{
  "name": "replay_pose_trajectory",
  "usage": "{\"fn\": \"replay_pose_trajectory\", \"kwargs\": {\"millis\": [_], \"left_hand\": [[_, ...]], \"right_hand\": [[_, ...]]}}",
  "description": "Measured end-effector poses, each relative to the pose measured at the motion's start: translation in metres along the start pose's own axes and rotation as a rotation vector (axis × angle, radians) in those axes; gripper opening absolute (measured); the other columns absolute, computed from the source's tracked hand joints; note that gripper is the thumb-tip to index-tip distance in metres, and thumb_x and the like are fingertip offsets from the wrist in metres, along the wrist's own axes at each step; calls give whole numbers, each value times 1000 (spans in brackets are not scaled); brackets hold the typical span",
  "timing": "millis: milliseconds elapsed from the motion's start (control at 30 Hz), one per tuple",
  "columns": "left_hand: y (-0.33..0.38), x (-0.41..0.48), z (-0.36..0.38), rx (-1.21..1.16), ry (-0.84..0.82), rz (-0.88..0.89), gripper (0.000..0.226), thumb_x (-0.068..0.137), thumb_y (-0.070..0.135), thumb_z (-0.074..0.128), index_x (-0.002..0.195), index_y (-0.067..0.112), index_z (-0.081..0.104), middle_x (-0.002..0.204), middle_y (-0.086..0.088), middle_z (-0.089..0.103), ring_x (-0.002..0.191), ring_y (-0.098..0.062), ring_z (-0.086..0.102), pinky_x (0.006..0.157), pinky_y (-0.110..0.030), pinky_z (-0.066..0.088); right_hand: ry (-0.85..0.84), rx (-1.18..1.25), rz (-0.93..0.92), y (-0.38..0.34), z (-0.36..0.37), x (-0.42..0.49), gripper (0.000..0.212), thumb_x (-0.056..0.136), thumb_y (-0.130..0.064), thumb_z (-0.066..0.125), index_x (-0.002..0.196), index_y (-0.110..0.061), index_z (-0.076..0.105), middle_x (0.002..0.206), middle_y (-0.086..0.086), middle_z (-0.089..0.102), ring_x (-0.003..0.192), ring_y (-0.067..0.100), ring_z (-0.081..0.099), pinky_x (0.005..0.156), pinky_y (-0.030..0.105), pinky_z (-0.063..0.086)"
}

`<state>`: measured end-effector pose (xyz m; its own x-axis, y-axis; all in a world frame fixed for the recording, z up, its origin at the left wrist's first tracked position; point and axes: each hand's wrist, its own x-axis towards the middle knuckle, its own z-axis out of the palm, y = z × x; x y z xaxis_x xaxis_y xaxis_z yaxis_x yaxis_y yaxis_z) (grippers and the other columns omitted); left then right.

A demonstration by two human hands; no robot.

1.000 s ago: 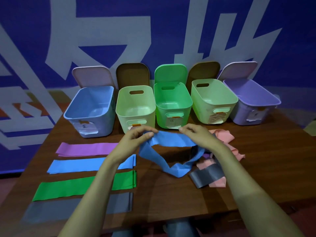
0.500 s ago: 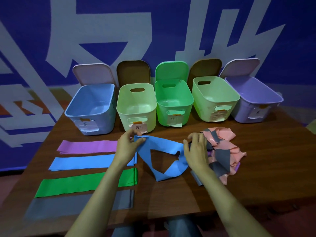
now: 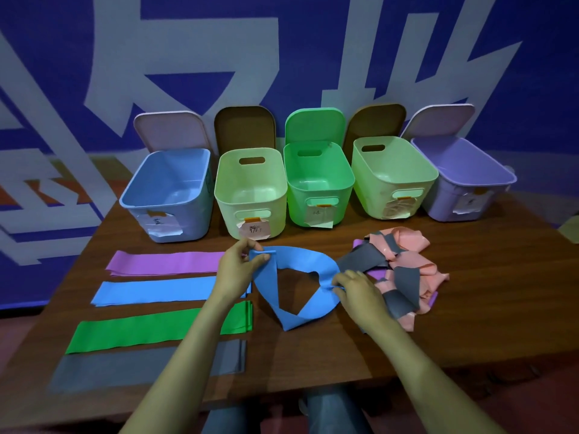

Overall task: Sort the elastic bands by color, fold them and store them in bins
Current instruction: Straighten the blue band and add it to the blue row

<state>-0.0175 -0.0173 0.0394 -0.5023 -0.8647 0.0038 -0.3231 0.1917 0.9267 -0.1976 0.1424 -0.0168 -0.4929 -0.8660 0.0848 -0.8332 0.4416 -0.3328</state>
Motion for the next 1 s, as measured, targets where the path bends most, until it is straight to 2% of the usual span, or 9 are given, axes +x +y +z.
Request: {"fn": "replay_pose_trajectory", "kwargs": {"millis": [67,133,300,433,600,700,800,900,1000], "left_hand": [[1,0,-2,-38,13,20,14,87,18,66,76,22,57,80,2,59,74,-16,60,60,-31,49],[-1,2,-5,-113,47,39,11,89,17,63,78,18,60,75,2,58,71,-14,57,61,-30,46],[-11,11,-12,-659,314,-92,10,94,13,54,84,14,56,85,-5,58,82,-17,56,69,-26,54],[-11,13,-10,-867,308,-204,10,96,13,52,86,15,52,88,-6,58,83,-17,60,73,-27,57],[-13,14,-14,-666,289,-182,13,93,17,57,81,19,54,82,1,57,80,-11,54,72,-26,47],[-17,16,-19,-487,318,-117,10,93,20,58,83,17,56,84,-2,58,83,-17,53,76,-33,46],[-12,19,-26,-381,396,-49,14,92,19,58,96,11,47,83,-2,57,82,-20,57,75,-38,50],[-6,30,-42,-245,446,31,18,91,17,60,94,13,43,83,-2,55,80,-22,56,71,-38,49],[-6,40,-66,-133,434,52,9,89,13,61,90,11,53,91,-5,58,83,-20,54,70,-33,46]], "right_hand": [[113,132,-68,-4,-10,2,12,93,-17,52,101,-13,61,98,1,58,96,19,50,76,30,42],[208,370,-61,-9,-30,8,7,93,-14,52,97,-12,57,92,0,57,89,16,51,75,32,44],[386,872,357,10,-65,33,5,97,-21,47,101,-21,50,94,2,58,89,21,59,78,40,50],[363,987,463,23,-56,37,9,96,-18,49,92,-25,52,109,10,61,95,25,61,79,38,53],[378,922,447,20,-51,33,6,95,-15,49,97,-20,51,103,5,57,97,26,60,76,35,52],[425,781,366,18,-50,29,17,94,-5,46,107,-16,46,104,5,52,96,23,52,70,27,41],[489,740,283,6,-48,32,29,94,-5,44,117,-22,38,109,7,52,97,24,55,74,38,49],[512,661,195,-11,-49,46,22,94,-3,41,111,-16,44,109,5,51,96,20,54,75,31,44],[444,560,132,-30,-46,63,21,90,6,39,89,-5,56,103,14,51,87,21,50,74,22,35]]}}
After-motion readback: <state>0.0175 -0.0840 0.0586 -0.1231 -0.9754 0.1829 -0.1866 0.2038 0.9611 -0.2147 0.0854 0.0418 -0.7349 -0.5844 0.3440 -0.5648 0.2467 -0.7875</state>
